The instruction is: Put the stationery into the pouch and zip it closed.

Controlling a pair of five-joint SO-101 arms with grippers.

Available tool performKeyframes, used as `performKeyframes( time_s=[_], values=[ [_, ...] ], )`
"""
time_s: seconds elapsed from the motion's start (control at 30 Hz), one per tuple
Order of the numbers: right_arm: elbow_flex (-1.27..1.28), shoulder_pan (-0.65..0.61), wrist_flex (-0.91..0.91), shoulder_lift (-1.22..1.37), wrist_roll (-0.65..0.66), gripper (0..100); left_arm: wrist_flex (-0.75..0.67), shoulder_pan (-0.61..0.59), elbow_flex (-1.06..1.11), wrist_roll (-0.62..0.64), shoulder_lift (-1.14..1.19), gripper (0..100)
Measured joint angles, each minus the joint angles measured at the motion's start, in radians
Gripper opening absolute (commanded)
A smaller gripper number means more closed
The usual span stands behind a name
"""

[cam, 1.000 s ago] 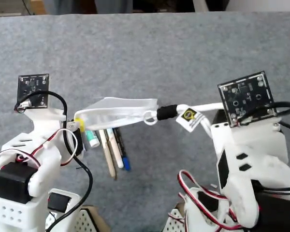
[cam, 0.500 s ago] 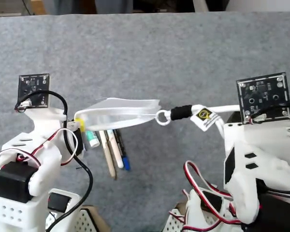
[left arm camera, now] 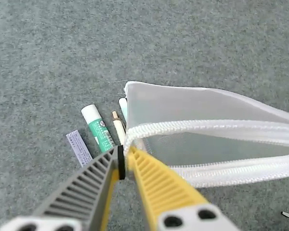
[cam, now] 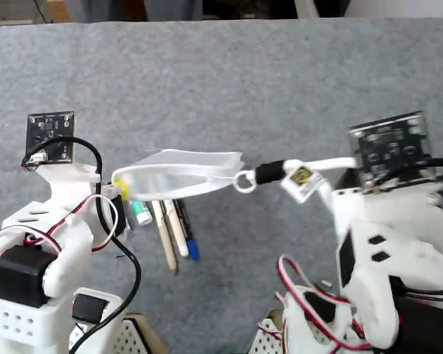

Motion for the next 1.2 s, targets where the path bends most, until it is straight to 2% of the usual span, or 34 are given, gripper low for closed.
performKeyframes(
  time_s=[0.27, 0.5, 0.63, 0.9, 1.07, 1.13, 1.2],
  values=[
    [0.057, -0.414, 0.008, -0.074, -0.043, 1.2, 0.000, -0.002, 0.000, -0.002, 0.002, 3],
    [0.316, -0.732, 0.008, -0.189, -0.063, 1.2, 0.000, -0.003, 0.000, -0.002, 0.002, 3],
    [0.344, -0.783, 0.008, -0.229, -0.063, 1.2, 0.000, -0.003, 0.002, -0.002, 0.000, 3],
    [0.219, -0.976, 0.008, -0.233, -0.046, 1.2, -0.037, -0.003, 0.009, 0.000, 0.008, 3],
    [0.239, -1.097, 0.008, -0.233, -0.046, 1.5, -0.061, -0.003, 0.009, 0.000, 0.008, 3],
    [0.304, -1.114, 0.008, -0.233, -0.055, 4.1, -0.077, -0.003, 0.009, 0.000, 0.008, 3],
    [0.385, -1.120, 0.008, -0.235, -0.061, 12.0, -0.083, -0.003, 0.009, 0.000, 0.011, 3]
  ],
)
